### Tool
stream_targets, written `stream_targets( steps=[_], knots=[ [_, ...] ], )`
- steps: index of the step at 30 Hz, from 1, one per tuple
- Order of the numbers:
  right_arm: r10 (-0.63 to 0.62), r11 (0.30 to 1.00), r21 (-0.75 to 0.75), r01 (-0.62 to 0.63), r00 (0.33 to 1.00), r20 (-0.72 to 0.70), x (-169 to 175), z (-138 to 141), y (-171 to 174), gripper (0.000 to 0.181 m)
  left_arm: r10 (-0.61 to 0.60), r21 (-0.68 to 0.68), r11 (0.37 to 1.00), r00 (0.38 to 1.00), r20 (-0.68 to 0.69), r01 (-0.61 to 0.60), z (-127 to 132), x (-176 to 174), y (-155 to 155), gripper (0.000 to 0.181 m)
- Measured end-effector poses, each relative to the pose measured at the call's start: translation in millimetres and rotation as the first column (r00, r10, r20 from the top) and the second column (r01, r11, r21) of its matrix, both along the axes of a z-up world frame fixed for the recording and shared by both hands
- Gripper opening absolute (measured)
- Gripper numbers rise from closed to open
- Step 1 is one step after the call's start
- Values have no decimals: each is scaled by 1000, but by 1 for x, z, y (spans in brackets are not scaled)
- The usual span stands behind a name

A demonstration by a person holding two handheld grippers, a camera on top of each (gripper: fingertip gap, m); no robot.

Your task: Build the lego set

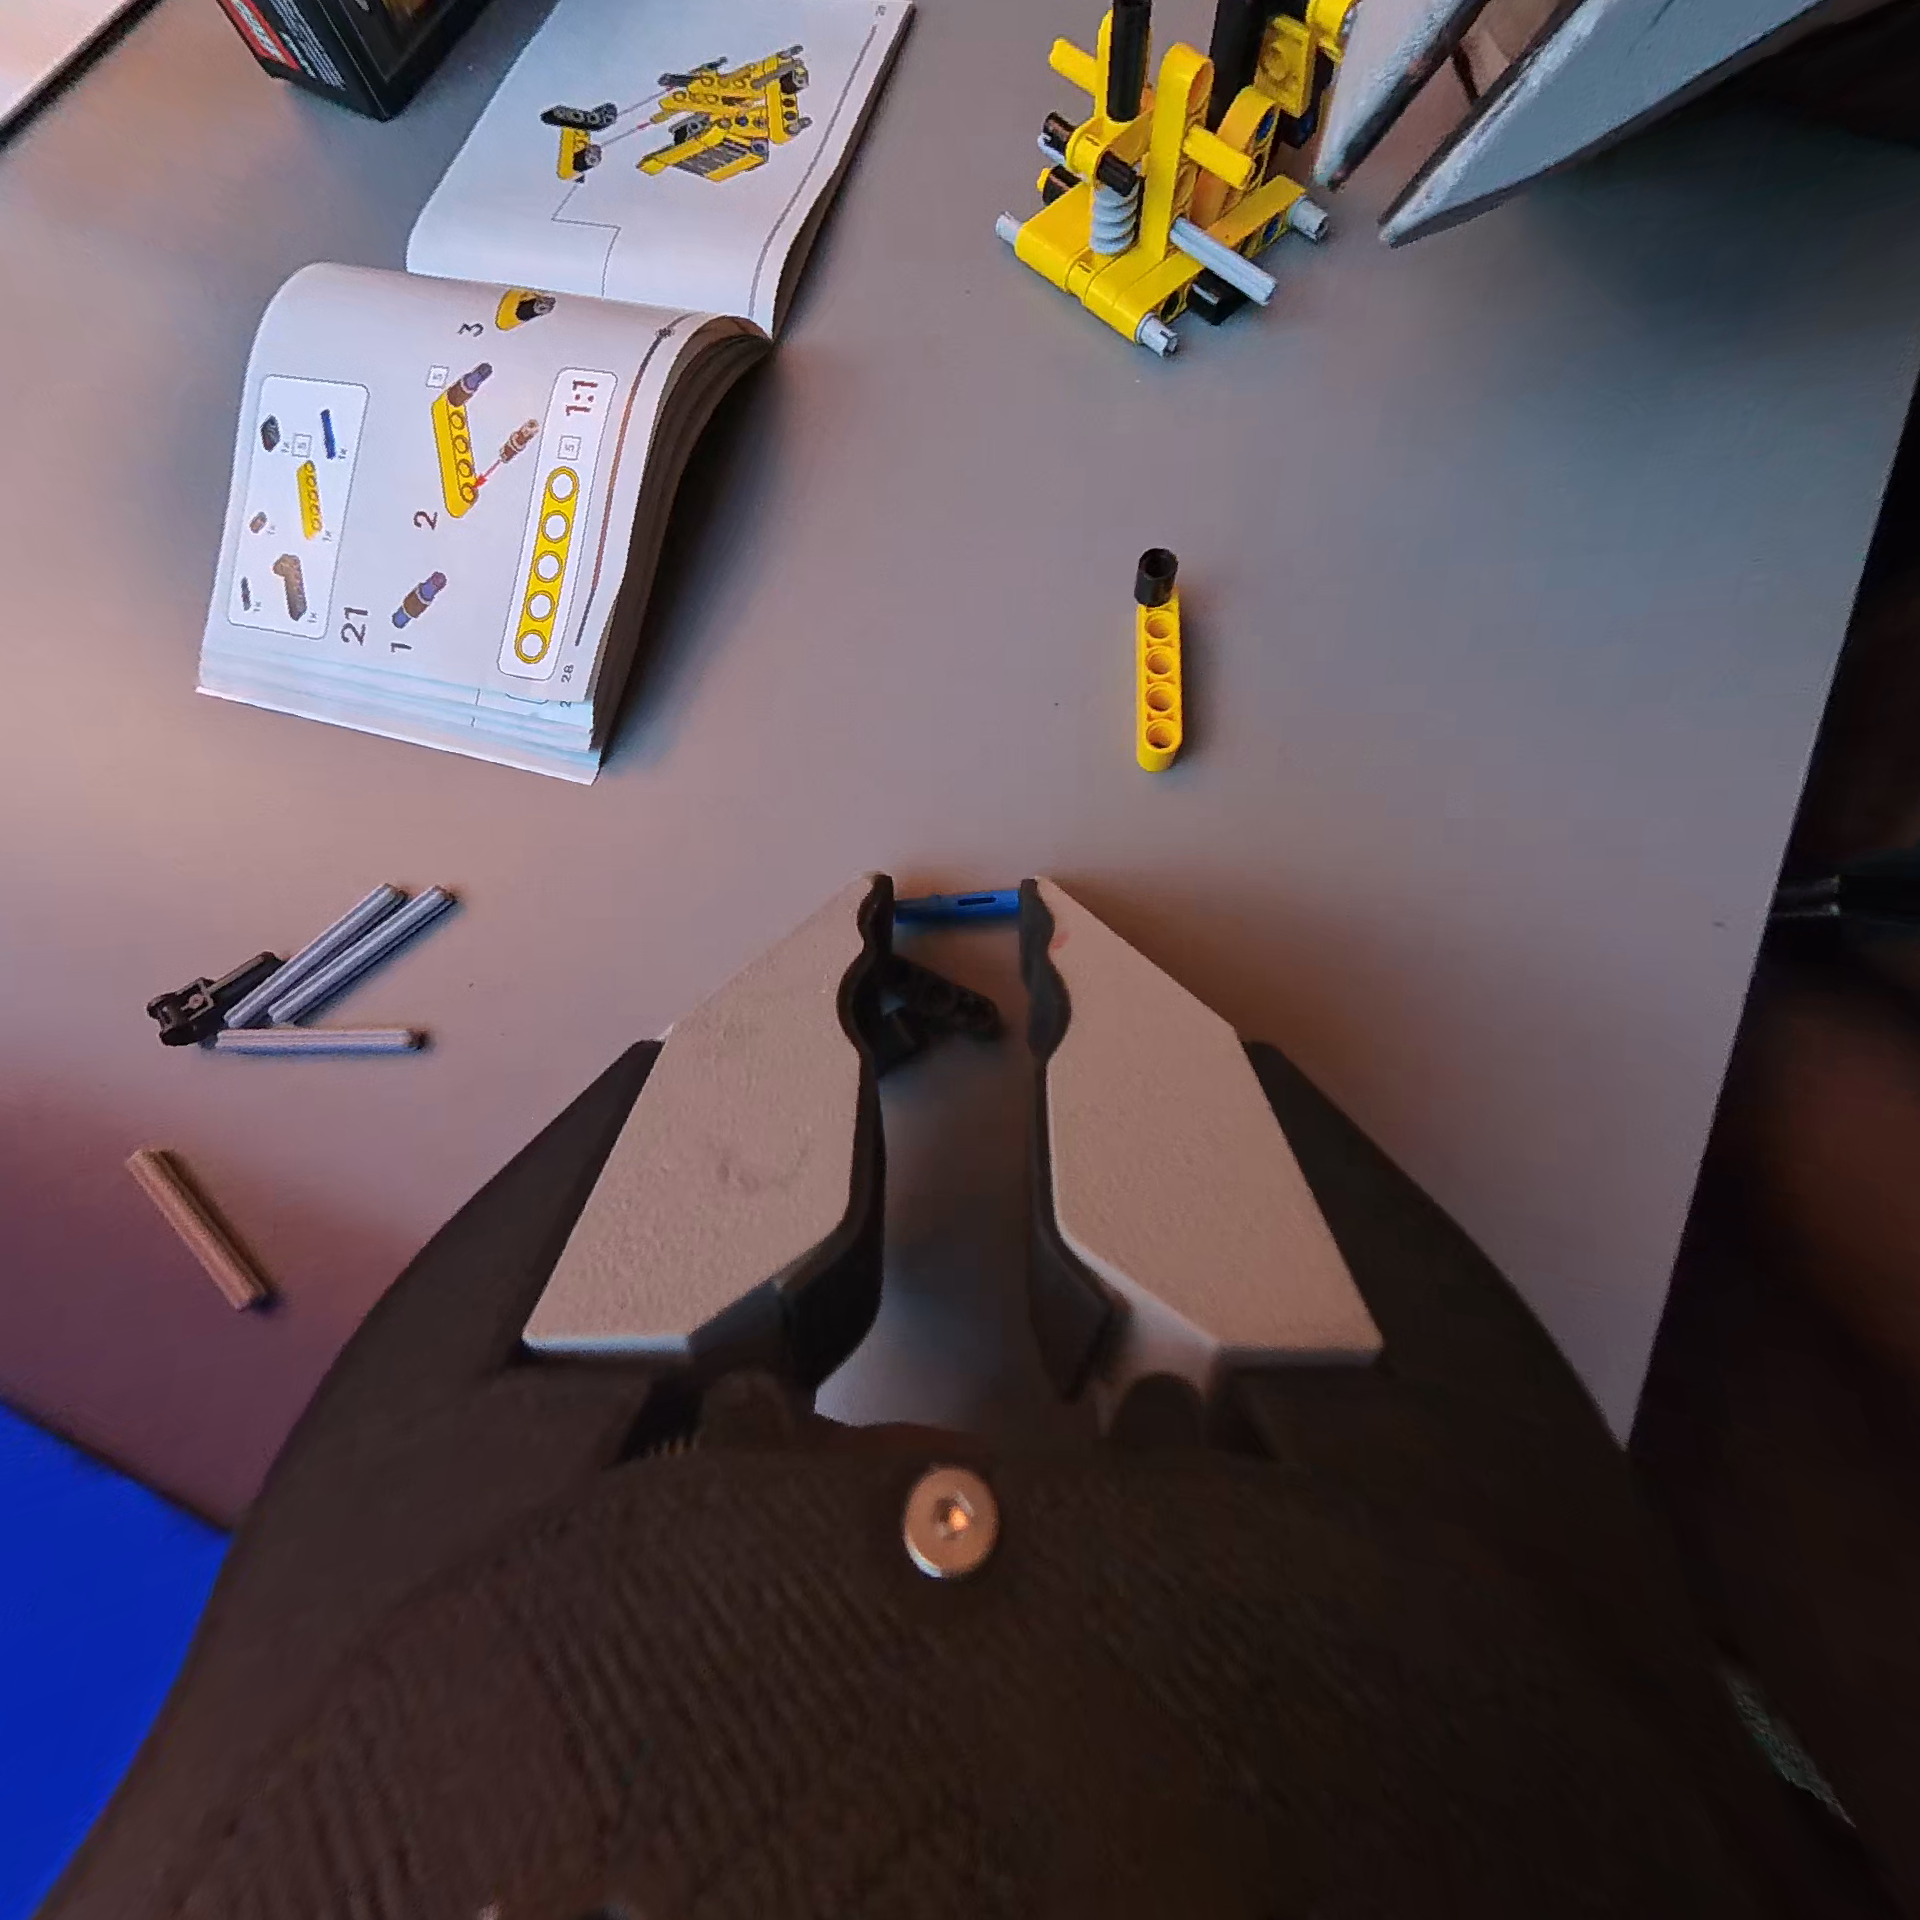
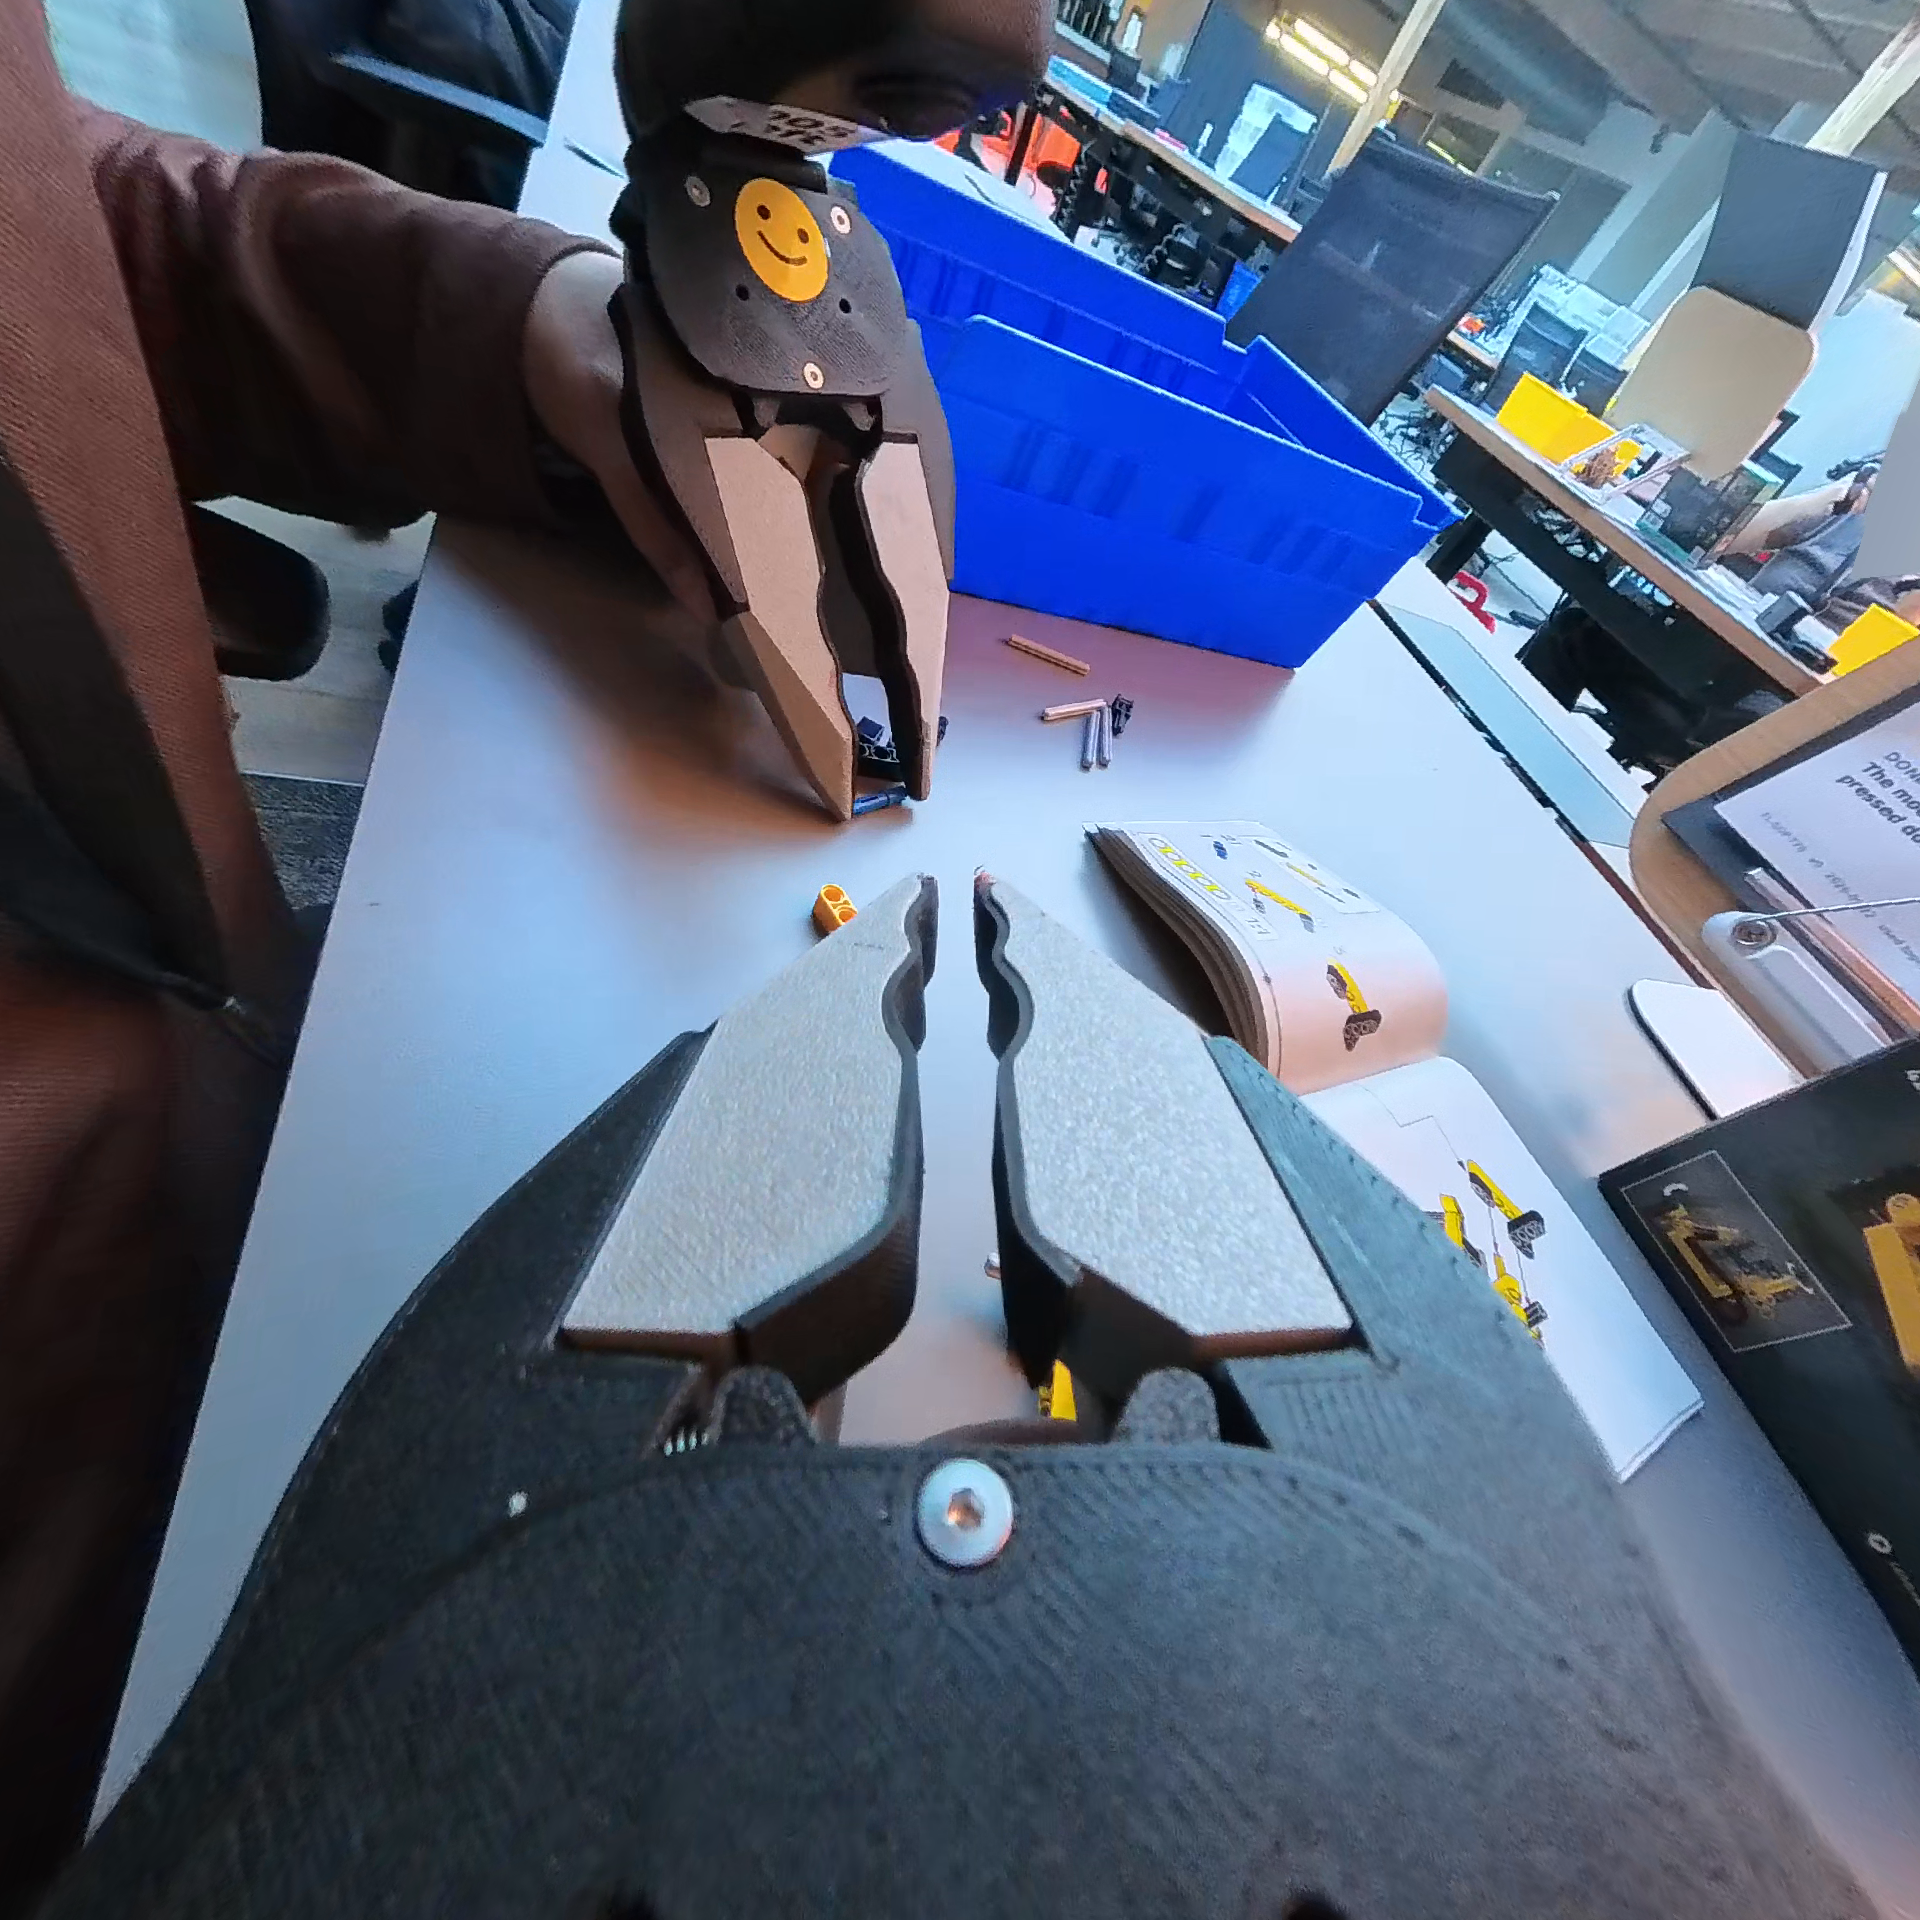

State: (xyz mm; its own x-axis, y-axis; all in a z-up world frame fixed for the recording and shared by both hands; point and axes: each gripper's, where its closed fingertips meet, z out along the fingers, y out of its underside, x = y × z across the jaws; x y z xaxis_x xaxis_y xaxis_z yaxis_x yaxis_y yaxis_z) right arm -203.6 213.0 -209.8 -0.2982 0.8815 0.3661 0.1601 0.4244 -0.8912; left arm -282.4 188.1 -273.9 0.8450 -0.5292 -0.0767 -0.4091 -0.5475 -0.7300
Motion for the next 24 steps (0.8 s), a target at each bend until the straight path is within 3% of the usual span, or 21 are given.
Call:
stream_targets(
  steps=[4, 9, 12, 14, 19, 24],
  knots=[
    [-32, 997, -68, 33, 999, 10, -4, 3, 8, 1, -22, -11, 1000, 999, 39, 22, 2, 3, -2, 21],
    [-21, 956, -285, 68, 986, 165, -20, -2, 6, 10, -90, 192, 978, 995, 29, 83, 30, 15, 2, 21],
    [-5, 922, -371, 110, 962, 274, -29, -3, 2, 18, -153, 364, 910, 977, -151, 198, 47, 26, 2, 22],
    [49, 886, -451, 107, 946, 321, -31, 1, -5, 17, -215, 466, 825, 941, -262, 319, 63, 42, -4, 22],
    [212, 783, -621, 31, 926, 312, -26, 16, -24, 13, -312, 555, 639, 839, -445, 533, 84, 69, -8, 21],
    [245, 737, -675, 20, 924, 295, -19, 25, -18, 14, -329, 579, 588, 821, -467, 565, 96, 74, 1, 22]
  ],
)
